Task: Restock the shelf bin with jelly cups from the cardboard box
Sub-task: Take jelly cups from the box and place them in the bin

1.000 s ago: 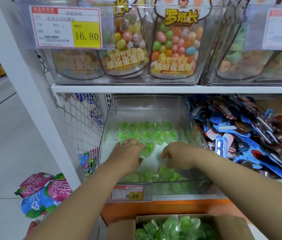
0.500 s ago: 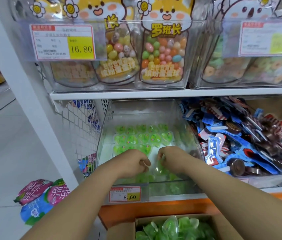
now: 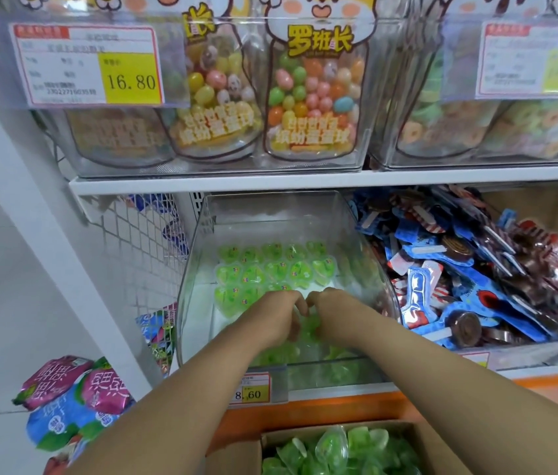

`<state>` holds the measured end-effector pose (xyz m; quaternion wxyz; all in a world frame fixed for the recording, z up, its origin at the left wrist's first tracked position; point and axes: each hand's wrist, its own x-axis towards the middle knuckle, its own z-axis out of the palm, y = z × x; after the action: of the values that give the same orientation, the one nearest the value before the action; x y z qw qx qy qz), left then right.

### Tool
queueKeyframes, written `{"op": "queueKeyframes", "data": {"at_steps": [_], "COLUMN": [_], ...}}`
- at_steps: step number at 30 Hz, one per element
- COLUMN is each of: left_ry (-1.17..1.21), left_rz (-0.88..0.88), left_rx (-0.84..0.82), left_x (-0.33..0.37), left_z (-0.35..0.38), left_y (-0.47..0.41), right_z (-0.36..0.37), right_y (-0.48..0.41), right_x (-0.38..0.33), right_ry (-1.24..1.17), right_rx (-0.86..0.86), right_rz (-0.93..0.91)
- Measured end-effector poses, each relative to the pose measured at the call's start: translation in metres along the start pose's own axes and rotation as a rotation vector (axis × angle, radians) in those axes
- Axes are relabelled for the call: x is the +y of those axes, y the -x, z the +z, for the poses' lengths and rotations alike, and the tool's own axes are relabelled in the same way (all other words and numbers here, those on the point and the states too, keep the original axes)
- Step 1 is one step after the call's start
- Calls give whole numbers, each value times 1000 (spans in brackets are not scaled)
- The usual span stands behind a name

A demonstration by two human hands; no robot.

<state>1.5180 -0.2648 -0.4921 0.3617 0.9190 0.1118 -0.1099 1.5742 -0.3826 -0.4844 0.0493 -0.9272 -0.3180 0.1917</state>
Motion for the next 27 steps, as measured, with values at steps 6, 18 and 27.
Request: {"op": "queueKeyframes", "data": {"at_steps": [6,18,27], "left_ry": [41,-533,-582], "left_rz": [30,10,-4], "left_rx": [121,128,-95], "left_x": [2,-33,-36], "left_z": [-1,-19,-16], "left_y": [-3,3,6], "right_z": [-1,5,-3], "right_y": [6,-1,3], "right_x": [1,2,0], "right_ry": [-60,-45,155], "right_rx": [11,61,56], "right_rz": [38,94,112]}}
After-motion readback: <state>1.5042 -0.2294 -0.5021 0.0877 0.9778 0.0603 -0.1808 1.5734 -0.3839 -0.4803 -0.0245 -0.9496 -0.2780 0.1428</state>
